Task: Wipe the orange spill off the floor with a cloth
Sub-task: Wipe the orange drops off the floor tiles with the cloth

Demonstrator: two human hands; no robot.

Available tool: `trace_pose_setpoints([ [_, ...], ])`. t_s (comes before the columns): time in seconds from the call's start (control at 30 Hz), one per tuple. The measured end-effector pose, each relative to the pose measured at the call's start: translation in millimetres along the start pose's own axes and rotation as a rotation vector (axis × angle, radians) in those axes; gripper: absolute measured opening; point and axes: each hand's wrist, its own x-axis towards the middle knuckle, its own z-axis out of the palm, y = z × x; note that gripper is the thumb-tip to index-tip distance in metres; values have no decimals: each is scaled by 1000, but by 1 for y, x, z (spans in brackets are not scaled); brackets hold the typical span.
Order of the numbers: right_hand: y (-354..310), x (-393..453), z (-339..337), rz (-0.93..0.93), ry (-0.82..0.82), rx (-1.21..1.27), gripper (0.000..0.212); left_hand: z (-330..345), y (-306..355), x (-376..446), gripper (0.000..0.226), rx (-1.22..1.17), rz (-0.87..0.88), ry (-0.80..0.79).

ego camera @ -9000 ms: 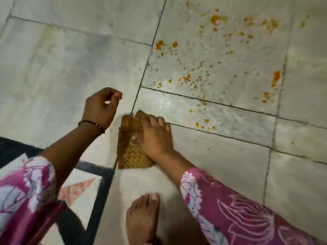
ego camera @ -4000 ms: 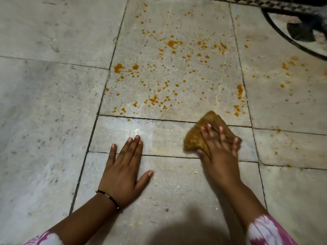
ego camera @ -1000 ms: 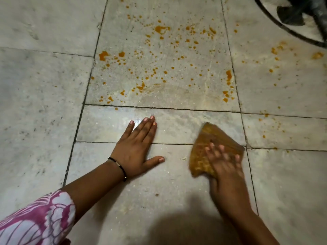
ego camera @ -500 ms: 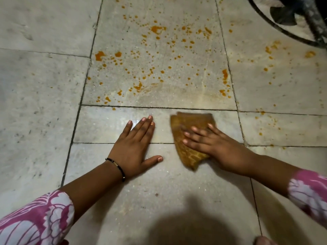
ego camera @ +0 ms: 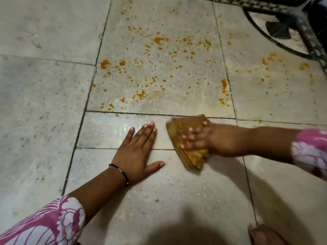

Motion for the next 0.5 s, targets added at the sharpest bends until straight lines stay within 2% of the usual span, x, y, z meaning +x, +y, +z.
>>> trace_pose_setpoints([
  [0.07, 6, -39, 12, -28, -148, -34, 56, -6, 0, 4, 99, -1, 0, -33],
  [0.13, 23, -74, 13, 49, -325, -82, 57, -20, 5, 7, 104, 22, -30, -135],
  [0.23, 48, -103, 8, 162, -494, -162, 57, -54, 22, 24, 93, 134, -108, -369],
  [0.3, 47, -111, 0, 191, -554, -202, 63, -78, 39, 44, 88, 205, -79, -461],
  [0.37, 43, -118, 0, 214, -534, -159, 69, -100, 57, 68, 85, 325, 19, -469],
  [0.4, 41, -122, 2, 224, -465, -135, 67, -112, 65, 79, 83, 381, 73, -448],
  [0.47, 46, -131, 12, 262, -208, -119, 69, -131, 77, 96, 79, 483, 179, -416],
  [0.5, 51, -133, 24, 319, -80, -117, 81, -137, 81, 101, 77, 526, 215, -421],
])
